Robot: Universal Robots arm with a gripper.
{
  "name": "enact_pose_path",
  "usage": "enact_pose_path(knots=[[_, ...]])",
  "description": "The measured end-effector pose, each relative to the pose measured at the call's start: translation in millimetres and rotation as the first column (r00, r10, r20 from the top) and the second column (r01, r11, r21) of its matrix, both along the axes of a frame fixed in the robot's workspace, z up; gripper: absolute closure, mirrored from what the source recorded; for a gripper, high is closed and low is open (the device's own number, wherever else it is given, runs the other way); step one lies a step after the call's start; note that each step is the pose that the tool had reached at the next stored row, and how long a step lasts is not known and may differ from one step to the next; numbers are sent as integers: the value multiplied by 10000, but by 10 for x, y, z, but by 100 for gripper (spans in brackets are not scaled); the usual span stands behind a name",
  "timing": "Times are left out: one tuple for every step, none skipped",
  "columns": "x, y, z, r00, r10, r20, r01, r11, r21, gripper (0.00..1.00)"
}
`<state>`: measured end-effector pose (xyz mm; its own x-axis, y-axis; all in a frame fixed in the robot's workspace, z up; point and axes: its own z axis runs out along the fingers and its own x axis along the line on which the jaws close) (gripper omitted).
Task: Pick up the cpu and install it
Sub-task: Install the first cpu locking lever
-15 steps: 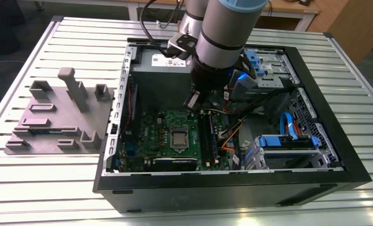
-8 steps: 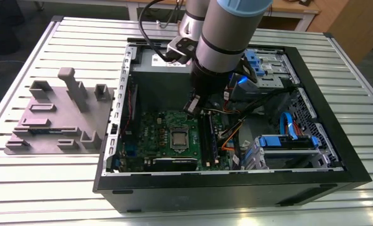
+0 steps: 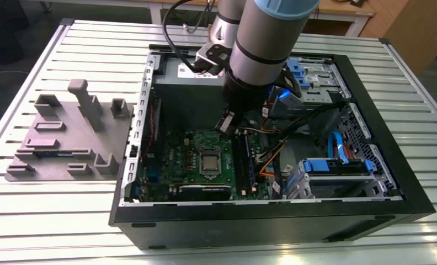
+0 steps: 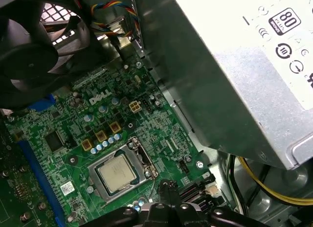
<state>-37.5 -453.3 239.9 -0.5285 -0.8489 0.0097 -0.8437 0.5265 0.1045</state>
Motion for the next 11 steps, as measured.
enact_pose_path(knots=[[0, 0, 0, 10000, 0, 0, 0, 10000, 1, 90], [0, -1, 0, 10000, 0, 0, 0, 10000, 0, 90], [0, -1, 0, 10000, 0, 0, 0, 10000, 1, 90], [0, -3, 0, 10000, 1, 0, -1, 10000, 0, 90], [0, -6, -1, 10000, 8, 0, -8, 10000, 1, 90], [0, -7, -2, 10000, 61, 1, -61, 10000, 2, 90], [0, -6, -3, 9998, 190, 1, -190, 9998, 2, 90], [0, -7, -5, 9993, 367, 0, -367, 9993, 0, 90], [0, -7, -6, 9986, 537, 0, -537, 9986, -1, 90], [0, -7, -9, 9977, 683, 0, -683, 9977, 0, 90], [0, -9, -10, 9969, 791, 0, -791, 9969, -1, 90]])
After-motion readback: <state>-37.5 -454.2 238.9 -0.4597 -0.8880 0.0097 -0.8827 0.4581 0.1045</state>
